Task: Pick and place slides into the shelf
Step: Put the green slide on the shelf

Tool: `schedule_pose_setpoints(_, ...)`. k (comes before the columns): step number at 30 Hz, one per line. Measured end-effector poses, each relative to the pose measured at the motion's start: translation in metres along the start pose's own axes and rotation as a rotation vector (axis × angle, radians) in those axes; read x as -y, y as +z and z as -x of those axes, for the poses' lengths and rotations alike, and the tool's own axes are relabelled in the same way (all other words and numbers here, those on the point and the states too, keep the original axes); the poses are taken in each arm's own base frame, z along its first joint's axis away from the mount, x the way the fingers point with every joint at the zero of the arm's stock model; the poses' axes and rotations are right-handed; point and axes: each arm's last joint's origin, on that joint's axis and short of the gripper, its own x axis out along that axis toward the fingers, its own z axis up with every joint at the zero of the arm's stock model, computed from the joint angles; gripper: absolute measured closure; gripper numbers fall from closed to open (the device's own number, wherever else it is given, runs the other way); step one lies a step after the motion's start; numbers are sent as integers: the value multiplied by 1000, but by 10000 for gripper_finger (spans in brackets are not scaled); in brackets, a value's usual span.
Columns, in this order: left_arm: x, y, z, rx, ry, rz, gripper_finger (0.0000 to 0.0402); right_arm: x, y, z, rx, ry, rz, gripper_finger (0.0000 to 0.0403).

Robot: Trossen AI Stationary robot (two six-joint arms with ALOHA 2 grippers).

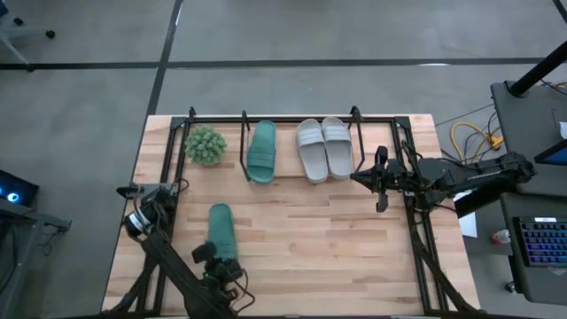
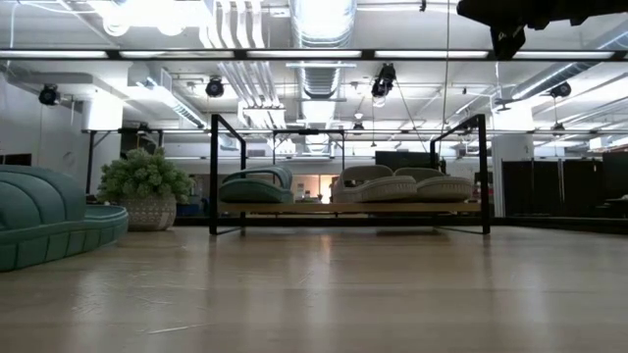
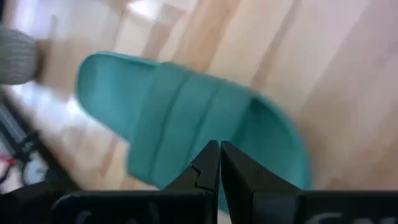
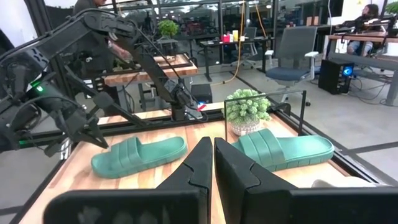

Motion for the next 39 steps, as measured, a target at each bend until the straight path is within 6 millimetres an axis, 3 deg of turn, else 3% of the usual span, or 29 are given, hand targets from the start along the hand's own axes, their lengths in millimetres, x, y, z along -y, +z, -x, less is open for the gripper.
schedule_pose_setpoints(8, -5, 8, 17, 48, -91, -40, 380, 0, -3, 0, -25, -3, 10, 394)
schedule_pose_setpoints(18, -16, 12, 28, 99, -137, -34, 197, 1, -6, 0, -56, -6, 19, 394)
schedule_pose_setpoints(22, -11, 16, 28, 109, -193, 2, 154, 1, -8, 0, -82, -8, 27, 394)
schedule_pose_setpoints(30, -15, 21, 12, -32, -130, 14, 148, 1, -9, 0, -88, -9, 28, 394)
schedule_pose_setpoints(39, -10, 16, -4, -6, 25, -47, 176, 1, -10, 0, -96, -10, 31, 394)
